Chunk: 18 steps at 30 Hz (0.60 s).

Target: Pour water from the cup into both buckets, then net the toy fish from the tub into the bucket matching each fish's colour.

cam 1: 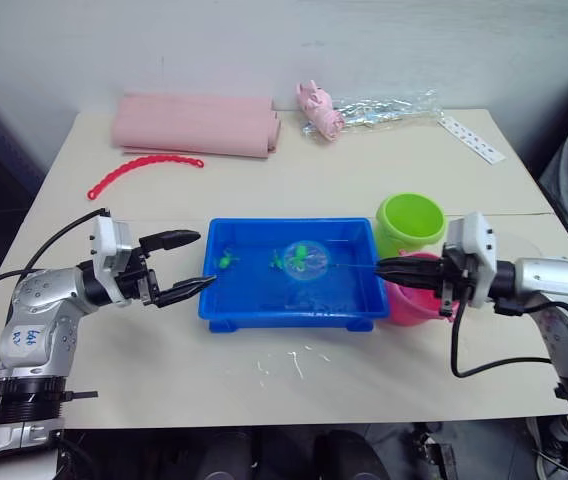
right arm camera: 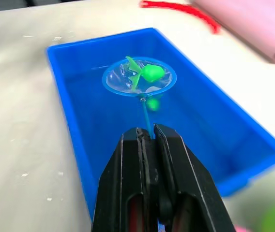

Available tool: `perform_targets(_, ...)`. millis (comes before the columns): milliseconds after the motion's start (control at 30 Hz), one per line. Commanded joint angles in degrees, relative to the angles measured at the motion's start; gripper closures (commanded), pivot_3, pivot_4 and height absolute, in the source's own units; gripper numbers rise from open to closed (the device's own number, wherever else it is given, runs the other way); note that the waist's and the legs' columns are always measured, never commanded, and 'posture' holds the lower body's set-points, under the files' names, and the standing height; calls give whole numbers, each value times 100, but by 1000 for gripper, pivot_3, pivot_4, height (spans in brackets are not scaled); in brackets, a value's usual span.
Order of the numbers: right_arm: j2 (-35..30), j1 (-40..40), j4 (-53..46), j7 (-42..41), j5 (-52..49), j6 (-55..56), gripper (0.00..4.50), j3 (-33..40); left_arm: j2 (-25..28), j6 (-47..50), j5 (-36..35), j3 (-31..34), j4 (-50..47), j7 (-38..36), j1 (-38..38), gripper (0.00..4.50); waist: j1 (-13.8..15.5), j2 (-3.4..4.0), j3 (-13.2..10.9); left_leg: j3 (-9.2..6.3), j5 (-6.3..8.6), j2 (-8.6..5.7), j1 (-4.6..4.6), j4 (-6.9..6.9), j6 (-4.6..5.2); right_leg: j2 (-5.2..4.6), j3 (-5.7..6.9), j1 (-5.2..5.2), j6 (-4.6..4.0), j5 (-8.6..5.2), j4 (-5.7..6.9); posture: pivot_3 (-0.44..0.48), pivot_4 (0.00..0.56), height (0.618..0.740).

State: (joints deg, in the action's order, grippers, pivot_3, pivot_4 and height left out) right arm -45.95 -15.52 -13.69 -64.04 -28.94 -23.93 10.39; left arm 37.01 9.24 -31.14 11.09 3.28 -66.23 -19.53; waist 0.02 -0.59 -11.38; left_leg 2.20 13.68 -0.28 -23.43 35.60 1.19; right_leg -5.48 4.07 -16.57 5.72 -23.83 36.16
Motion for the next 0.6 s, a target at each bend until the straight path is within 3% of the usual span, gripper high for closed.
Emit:
perform_targets(33, -77, 198, -343, 167, -90, 141, 4500, 394, -70, -75, -37, -23, -28, -11, -164, 33, -1, 0, 0, 0, 0, 0, 0, 0, 0, 1, 0, 0, 0, 0, 1, 0, 150, 740)
perform_targets(400, -413, 815, -753, 311, -770, -141, 4500, 1683, -528, 372, -247, -144, -37, 173, -754, 33, 3, -2, -1, 2, -1, 0, 1, 2, 0, 3, 0, 1, 0, 0, 4, 0, 150, 740)
perform_targets(600, -587, 700, -388, 718, -257, 251, 4500, 1919, -836, 783, -297, -193, -202, 638, -1033, 33, 11, -4, -2, 1, -1, -1, 1, 3, 0, 3, 1, 3, 0, 0, 2, 0, 150, 740)
